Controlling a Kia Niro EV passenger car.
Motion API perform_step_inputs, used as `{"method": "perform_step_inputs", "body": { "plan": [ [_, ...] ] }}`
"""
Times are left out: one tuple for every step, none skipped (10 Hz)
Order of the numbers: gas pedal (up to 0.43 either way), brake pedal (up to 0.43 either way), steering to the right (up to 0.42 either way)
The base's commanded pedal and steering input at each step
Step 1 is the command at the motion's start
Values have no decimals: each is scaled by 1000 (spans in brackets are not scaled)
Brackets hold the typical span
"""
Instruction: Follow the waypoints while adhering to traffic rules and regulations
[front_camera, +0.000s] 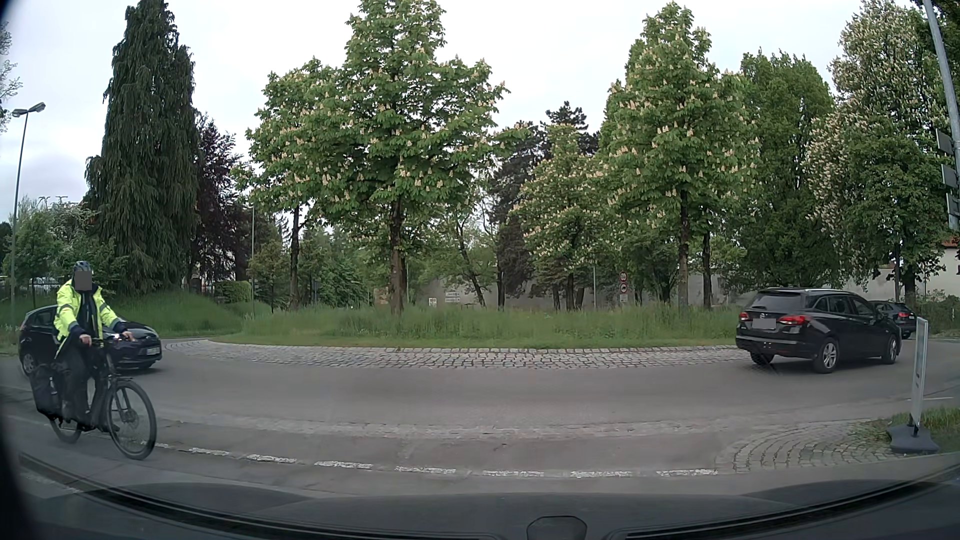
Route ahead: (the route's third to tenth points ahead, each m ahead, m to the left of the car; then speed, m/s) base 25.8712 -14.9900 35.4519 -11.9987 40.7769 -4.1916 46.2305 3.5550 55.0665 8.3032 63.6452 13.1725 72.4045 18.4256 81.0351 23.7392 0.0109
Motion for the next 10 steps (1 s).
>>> {"method": "perform_step_inputs", "body": {
  "plan": [
    [0,250,-5],
    [0,250,-5],
    [0,250,-5],
    [0,250,-5],
    [0,250,-5],
    [0,250,-5],
    [0,250,-5],
    [0,250,-5],
    [0,250,-5],
    [0,250,-5]
  ]
}}
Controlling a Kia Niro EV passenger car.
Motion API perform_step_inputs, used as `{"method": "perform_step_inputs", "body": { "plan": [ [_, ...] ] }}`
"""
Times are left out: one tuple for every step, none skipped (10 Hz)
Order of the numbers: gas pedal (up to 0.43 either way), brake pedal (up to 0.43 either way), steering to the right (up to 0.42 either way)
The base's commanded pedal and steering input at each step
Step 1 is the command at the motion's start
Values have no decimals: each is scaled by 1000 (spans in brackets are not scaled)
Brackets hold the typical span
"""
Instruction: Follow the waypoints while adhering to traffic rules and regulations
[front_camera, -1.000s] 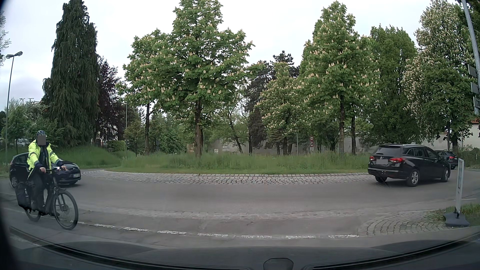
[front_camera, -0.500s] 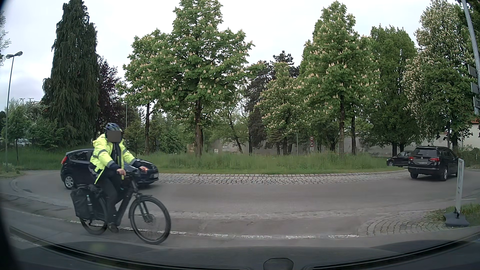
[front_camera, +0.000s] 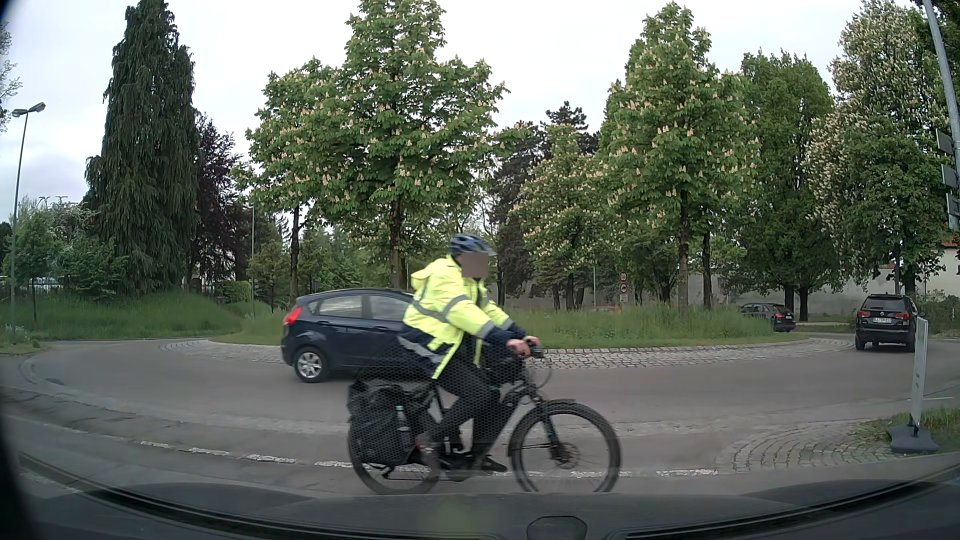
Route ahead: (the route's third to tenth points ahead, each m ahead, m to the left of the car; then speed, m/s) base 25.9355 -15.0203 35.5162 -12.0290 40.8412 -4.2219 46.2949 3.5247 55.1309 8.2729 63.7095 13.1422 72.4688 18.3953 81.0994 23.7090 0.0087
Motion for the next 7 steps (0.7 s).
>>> {"method": "perform_step_inputs", "body": {
  "plan": [
    [0,250,-5],
    [0,250,-5],
    [0,250,-5],
    [0,250,-5],
    [0,250,-5],
    [0,134,-5],
    [0,6,-5]
  ]
}}
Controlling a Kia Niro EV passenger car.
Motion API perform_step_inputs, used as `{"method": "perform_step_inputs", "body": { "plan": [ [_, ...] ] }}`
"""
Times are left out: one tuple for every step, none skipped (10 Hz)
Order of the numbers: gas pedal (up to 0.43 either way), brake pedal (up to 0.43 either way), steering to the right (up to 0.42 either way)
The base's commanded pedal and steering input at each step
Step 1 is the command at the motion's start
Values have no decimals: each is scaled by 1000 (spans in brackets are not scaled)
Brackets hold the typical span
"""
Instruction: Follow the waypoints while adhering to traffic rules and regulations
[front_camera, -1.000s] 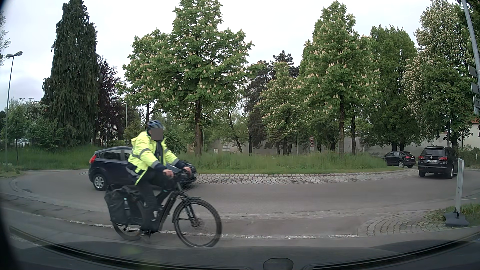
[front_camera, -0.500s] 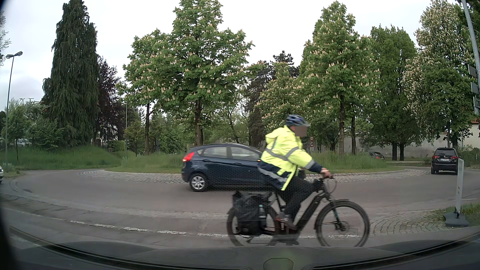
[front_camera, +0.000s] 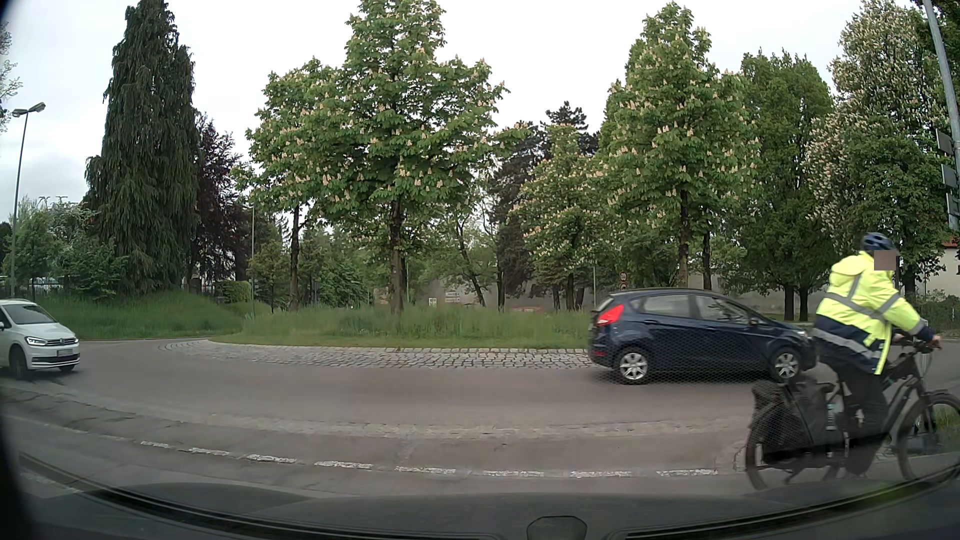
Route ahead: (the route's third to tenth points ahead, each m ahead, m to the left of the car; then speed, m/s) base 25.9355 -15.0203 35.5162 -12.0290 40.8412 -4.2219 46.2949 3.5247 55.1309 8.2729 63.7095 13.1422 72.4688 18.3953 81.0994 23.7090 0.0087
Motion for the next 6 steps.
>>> {"method": "perform_step_inputs", "body": {
  "plan": [
    [0,0,-5],
    [0,0,-5],
    [0,0,-5],
    [0,0,-5],
    [0,0,-3],
    [0,0,3]
  ]
}}
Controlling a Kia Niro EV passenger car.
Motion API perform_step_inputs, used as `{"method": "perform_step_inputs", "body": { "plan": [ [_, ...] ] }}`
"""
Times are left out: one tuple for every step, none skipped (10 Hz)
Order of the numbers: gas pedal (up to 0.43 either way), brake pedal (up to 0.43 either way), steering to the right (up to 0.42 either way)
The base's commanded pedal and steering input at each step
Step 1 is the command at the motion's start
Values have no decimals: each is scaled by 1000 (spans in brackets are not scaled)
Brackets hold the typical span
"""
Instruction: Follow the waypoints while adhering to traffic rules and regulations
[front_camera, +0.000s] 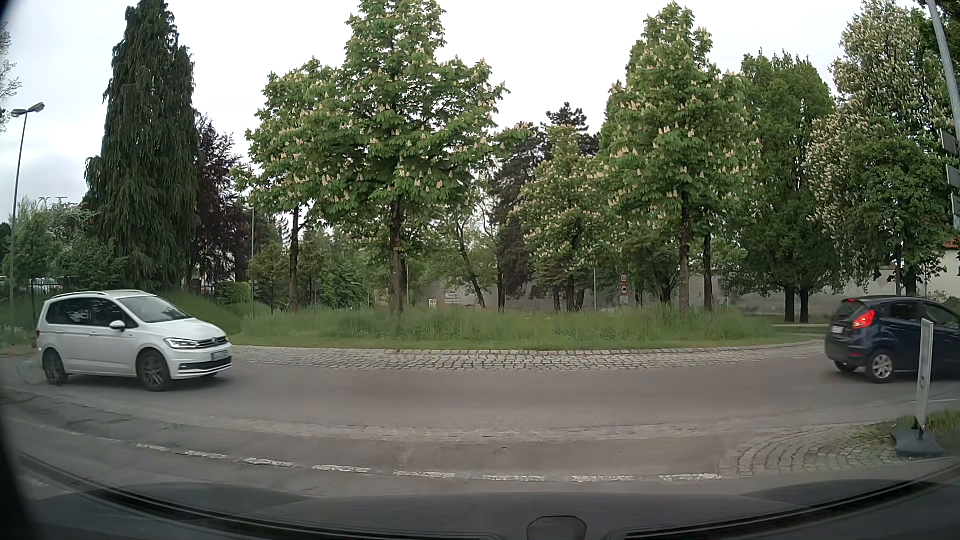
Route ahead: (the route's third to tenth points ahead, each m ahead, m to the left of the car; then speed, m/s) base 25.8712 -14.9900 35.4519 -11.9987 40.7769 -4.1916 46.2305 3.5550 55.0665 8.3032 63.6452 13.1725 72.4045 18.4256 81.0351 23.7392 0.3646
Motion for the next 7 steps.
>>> {"method": "perform_step_inputs", "body": {
  "plan": [
    [0,0,15],
    [0,0,20],
    [0,0,20],
    [0,6,20],
    [0,24,20],
    [0,55,21],
    [0,98,24]
  ]
}}
